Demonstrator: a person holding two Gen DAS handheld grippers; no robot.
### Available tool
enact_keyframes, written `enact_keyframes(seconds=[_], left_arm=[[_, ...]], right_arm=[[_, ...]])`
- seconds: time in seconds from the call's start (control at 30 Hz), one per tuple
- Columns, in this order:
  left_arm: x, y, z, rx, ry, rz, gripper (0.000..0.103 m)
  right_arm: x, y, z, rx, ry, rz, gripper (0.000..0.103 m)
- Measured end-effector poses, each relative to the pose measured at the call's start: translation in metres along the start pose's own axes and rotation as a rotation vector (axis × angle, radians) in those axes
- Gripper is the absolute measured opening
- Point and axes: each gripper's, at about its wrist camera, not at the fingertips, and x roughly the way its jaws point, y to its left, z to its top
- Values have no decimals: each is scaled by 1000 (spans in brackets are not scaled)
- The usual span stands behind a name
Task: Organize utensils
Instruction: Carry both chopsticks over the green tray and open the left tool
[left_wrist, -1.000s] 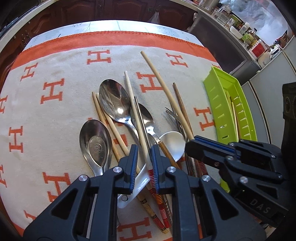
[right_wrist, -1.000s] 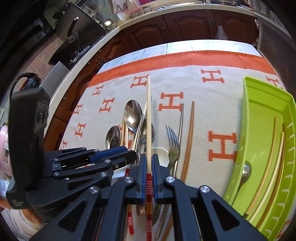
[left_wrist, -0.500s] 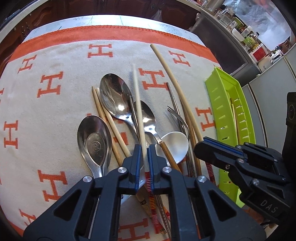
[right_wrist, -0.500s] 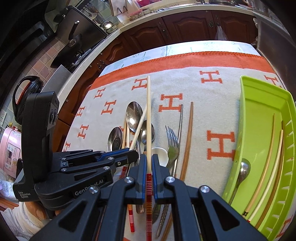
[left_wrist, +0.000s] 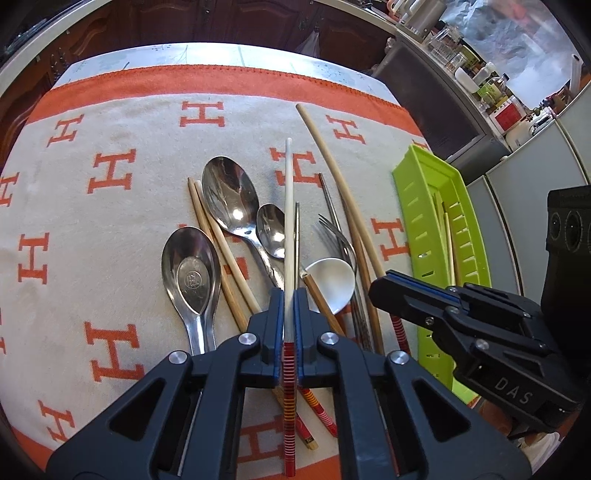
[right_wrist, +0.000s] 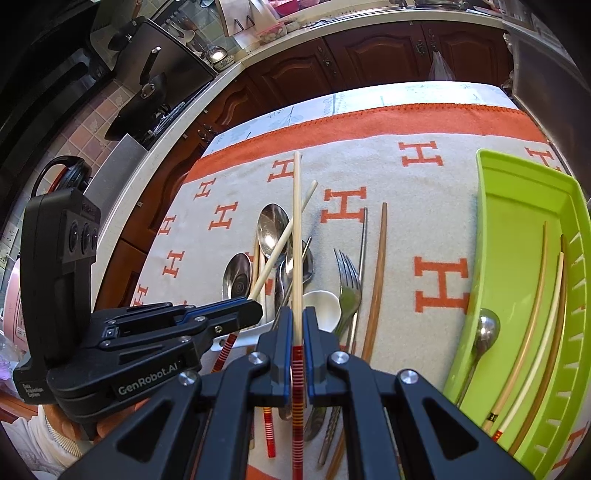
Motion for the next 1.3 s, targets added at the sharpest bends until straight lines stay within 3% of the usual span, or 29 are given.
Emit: enact_keyframes(seconds=[0.3,0.7,1.03,1.3], left_arm=[[-32,-23,-6,22,-49,-12,3],[-66,-100,-11,108,-100,-31,3],[-34,-176,-8,179,-59,-37,3],[5,-198,-6,191,-10,-22,3]], right_arm=[[-34,2,-8,20,-59,15,5],[-92,-26,-37,106,-135,-38,5],[-116,-97,-62,305,-152,-135,5],[-111,-121,-63,363,-147,-147,6]])
